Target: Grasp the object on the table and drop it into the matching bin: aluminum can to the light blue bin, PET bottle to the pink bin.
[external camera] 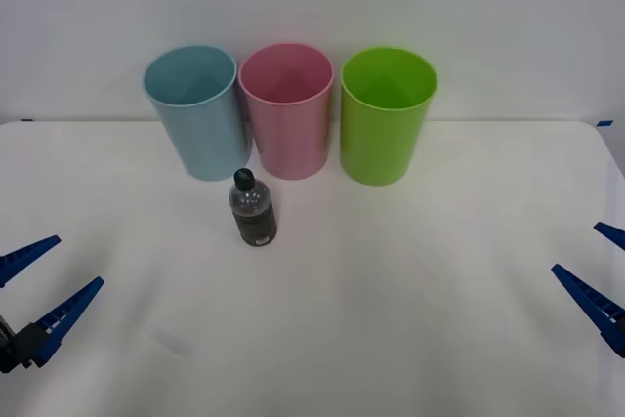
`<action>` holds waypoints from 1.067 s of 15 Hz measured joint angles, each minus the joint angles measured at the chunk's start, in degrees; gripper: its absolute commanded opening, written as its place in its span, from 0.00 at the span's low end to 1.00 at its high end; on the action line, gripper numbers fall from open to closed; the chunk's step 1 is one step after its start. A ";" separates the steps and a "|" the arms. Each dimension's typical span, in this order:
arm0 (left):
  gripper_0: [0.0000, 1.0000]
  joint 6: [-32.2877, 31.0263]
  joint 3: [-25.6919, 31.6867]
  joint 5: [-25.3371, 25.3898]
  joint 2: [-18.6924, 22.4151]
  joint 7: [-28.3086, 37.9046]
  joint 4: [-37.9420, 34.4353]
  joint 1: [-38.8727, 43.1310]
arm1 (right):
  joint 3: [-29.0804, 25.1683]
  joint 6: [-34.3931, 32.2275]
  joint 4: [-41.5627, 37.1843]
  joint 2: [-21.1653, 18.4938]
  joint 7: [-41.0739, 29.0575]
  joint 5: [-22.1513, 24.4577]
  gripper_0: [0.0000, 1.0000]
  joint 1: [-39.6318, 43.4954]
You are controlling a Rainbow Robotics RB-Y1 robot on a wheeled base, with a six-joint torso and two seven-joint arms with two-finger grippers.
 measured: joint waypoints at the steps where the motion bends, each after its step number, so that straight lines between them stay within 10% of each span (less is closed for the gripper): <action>1: 1.00 0.25 -0.08 -1.60 0.00 -0.32 0.01 -0.34 | 0.00 0.00 0.00 0.00 0.00 0.00 1.00 0.00; 16: 1.00 10.49 -11.09 -9.56 -0.15 -2.44 7.67 -9.91 | 0.00 0.00 0.00 0.00 0.00 0.00 1.00 0.00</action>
